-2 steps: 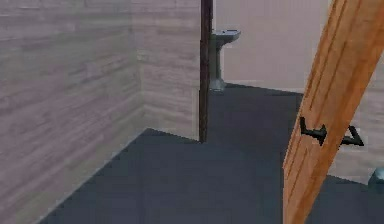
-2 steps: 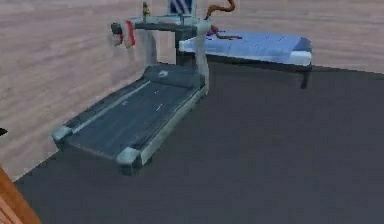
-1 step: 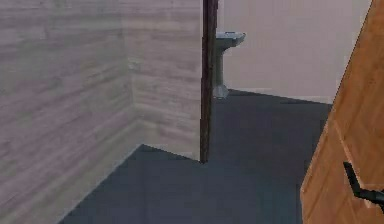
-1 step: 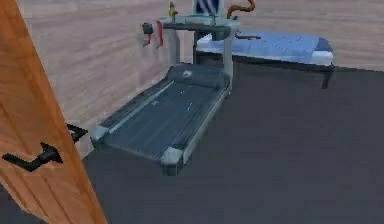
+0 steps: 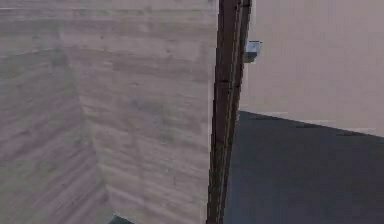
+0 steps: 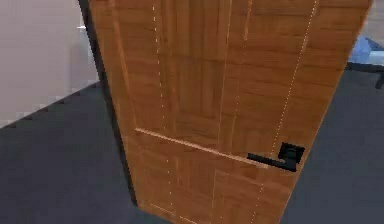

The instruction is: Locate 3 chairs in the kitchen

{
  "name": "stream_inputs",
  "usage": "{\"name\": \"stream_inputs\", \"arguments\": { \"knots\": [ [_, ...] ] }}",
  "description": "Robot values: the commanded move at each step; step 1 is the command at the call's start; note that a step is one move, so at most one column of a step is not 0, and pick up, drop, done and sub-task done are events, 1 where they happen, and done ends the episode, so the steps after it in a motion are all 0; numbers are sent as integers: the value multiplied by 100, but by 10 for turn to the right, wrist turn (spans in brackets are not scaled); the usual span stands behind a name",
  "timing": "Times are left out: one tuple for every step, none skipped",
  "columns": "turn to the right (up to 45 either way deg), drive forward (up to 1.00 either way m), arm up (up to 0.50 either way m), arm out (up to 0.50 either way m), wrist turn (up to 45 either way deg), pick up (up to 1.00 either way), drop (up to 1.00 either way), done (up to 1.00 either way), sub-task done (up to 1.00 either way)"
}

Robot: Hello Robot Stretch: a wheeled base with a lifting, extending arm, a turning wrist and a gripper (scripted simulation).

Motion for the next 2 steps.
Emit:
{"name": "stream_inputs", "arguments": {
  "knots": [
    [450, 0, 0, 0, 0, 0, 0, 0, 0],
    [0, 100, 0, 0, 0, 0, 0, 0, 0]
  ]
}}
